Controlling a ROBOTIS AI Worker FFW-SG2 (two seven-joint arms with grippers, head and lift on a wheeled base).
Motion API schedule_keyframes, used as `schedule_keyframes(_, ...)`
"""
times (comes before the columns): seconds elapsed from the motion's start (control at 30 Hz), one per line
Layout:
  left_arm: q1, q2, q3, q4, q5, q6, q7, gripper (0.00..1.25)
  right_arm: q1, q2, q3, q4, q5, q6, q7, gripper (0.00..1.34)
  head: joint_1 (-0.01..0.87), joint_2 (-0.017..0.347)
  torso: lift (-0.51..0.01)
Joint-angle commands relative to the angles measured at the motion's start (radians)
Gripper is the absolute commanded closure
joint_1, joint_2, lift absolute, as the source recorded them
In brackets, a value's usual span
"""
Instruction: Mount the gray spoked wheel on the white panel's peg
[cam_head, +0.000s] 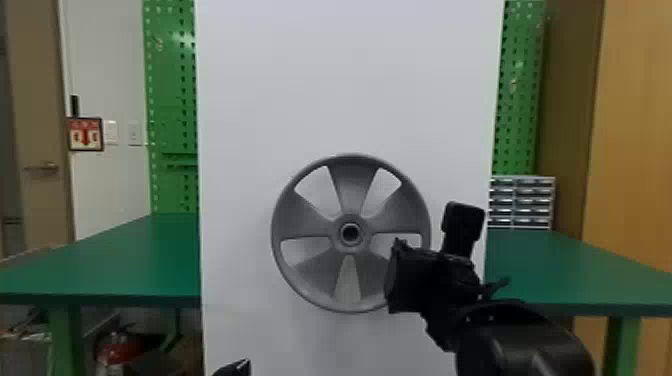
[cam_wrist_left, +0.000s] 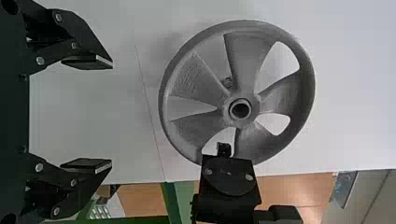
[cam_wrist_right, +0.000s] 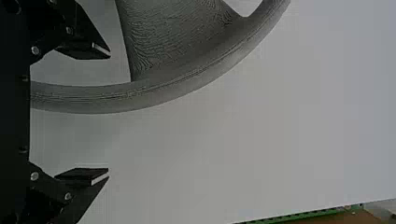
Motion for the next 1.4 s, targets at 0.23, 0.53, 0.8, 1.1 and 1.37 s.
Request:
schedule_keyframes(0.23,0.0,0.0,0.0,0.0,0.0,0.0,0.0,0.5,-0.001,-0.001,-0.001,0.001,-0.002,0.0,0.0,0.0,0.123,-0.008,-0.401)
schedule_keyframes(0.53,0.001,0.0,0.0,0.0,0.0,0.0,0.0,0.5,0.001,-0.001,-0.002,0.001,-0.007,-0.002,0.0,0.0,0.123,-0.008,-0.401)
schedule_keyframes(0.8,0.003,-0.001,0.002,0.0,0.0,0.0,0.0,0.5,0.024,0.0,0.001,-0.037,-0.005,-0.002,0.0,0.0,0.123,-0.008,-0.401)
schedule_keyframes(1.1,0.004,-0.001,0.005,0.0,0.005,0.0,0.0,0.5,0.107,-0.005,0.039,-0.161,0.015,-0.031,0.001,0.0,0.123,-0.008,-0.401)
schedule_keyframes(1.37,0.004,-0.001,0.005,0.0,0.008,0.0,0.0,0.5,0.211,-0.024,0.056,-0.212,0.018,-0.051,0.077,0.0,0.123,-0.008,-0.401)
